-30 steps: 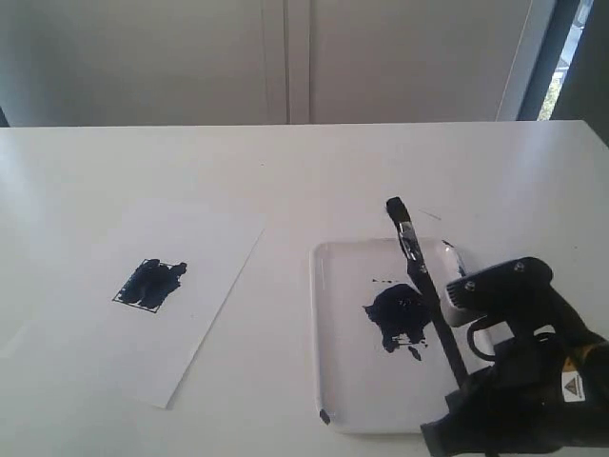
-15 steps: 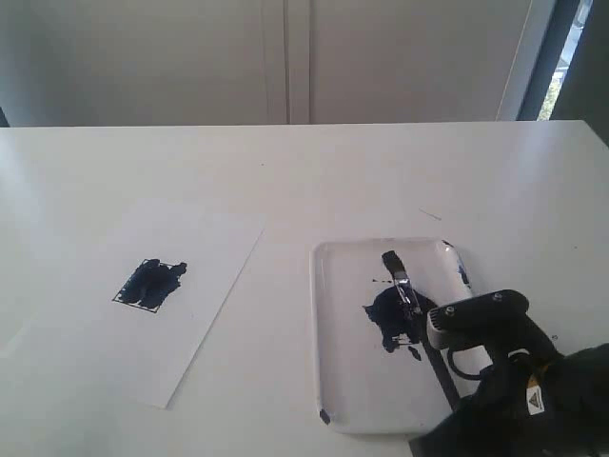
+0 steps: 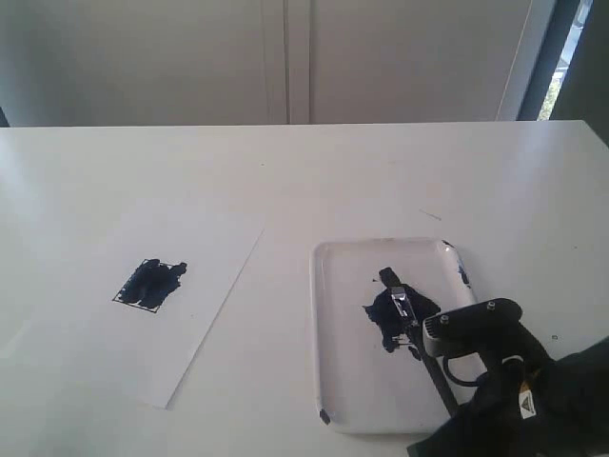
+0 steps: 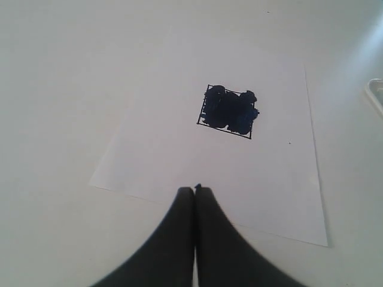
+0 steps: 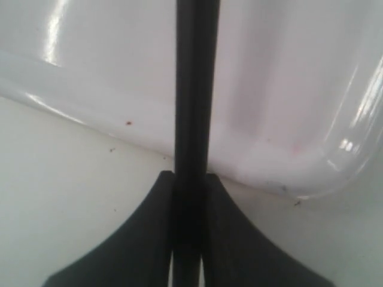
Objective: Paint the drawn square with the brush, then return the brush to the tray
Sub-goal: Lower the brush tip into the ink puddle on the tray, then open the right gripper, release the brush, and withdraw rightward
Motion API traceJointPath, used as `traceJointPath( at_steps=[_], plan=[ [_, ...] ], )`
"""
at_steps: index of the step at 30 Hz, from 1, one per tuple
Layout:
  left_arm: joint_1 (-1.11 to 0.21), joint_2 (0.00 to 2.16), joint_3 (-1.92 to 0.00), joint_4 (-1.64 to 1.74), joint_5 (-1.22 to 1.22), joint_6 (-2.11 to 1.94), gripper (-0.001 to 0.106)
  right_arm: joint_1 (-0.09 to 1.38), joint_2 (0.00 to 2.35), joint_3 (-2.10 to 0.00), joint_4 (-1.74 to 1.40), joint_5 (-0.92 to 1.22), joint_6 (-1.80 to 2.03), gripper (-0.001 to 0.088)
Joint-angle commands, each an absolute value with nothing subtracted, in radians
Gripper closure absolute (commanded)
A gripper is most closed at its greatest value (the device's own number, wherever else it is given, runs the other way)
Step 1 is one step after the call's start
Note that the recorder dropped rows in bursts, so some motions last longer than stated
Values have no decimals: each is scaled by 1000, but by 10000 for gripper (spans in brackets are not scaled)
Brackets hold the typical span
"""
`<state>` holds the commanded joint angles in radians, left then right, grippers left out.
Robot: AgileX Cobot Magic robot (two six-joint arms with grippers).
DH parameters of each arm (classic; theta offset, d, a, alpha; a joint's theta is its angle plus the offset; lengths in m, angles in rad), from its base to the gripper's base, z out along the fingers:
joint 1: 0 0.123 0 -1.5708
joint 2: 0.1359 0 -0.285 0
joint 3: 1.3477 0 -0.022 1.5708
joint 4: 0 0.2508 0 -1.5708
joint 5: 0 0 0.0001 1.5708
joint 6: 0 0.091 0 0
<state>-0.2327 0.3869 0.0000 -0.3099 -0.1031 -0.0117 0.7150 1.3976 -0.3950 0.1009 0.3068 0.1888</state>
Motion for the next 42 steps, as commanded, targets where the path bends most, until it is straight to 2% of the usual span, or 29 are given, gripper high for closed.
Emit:
traceJointPath(
  at_steps=[8, 13, 23, 29, 32, 42],
  plan=[
    [-233, 387, 0, -310, -103, -12, 1053, 715, 1398, -395, 101, 319, 190, 864],
    [-233, 387, 0, -310, -101, -12, 1053, 715, 1398, -395, 101, 357, 244, 716],
    [-233, 387, 0, -310, -83, -12, 1053, 717, 1392, -395, 101, 371, 274, 706],
    [-233, 387, 0, -310, -81, -12, 1053, 717, 1318, -395, 101, 367, 274, 503],
    [-233, 387, 0, -310, -75, -12, 1053, 717, 1271, -395, 101, 377, 274, 441],
    [-233, 387, 0, -310, -15, -12, 1053, 717, 1043, -395, 101, 415, 230, 435]
  ],
)
